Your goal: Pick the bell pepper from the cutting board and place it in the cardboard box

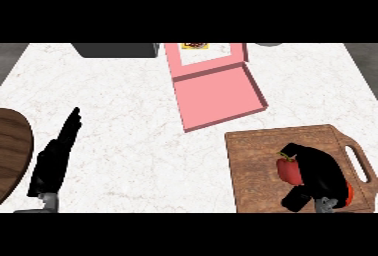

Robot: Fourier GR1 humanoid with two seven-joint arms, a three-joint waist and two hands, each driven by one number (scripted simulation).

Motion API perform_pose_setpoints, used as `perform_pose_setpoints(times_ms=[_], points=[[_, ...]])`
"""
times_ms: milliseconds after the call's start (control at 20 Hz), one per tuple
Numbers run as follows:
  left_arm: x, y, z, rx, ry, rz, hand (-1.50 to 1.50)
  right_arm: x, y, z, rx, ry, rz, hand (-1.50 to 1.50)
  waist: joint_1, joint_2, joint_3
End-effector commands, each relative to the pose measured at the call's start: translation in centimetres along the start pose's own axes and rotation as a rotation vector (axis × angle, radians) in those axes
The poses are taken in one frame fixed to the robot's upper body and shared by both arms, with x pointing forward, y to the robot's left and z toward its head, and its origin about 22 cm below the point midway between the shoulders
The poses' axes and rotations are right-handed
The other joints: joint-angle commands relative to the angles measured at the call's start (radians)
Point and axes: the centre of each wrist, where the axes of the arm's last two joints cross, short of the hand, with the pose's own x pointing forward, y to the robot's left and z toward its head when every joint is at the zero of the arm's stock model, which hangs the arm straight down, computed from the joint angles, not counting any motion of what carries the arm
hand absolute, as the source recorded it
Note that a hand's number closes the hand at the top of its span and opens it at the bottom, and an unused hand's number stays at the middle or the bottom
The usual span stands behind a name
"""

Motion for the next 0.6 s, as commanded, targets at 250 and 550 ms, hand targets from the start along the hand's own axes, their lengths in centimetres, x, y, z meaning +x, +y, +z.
perform_pose_setpoints(times_ms=[250, 550], points=[[-1.8, -0.1, -1.8, 0.004, -0.002, -0.001, 0.0, -1.3, 0.5, -0.4, -0.248, -0.036, 0.099, 1.5, -0.006, 0.004, 0.003], [1.1, -1.3, -1.1, -0.071, -0.052, 0.011, 0.0, 1.5, -5.7, -3.7, -0.217, -0.428, 0.218, 1.5, 0.097, 0.032, 0.008]])
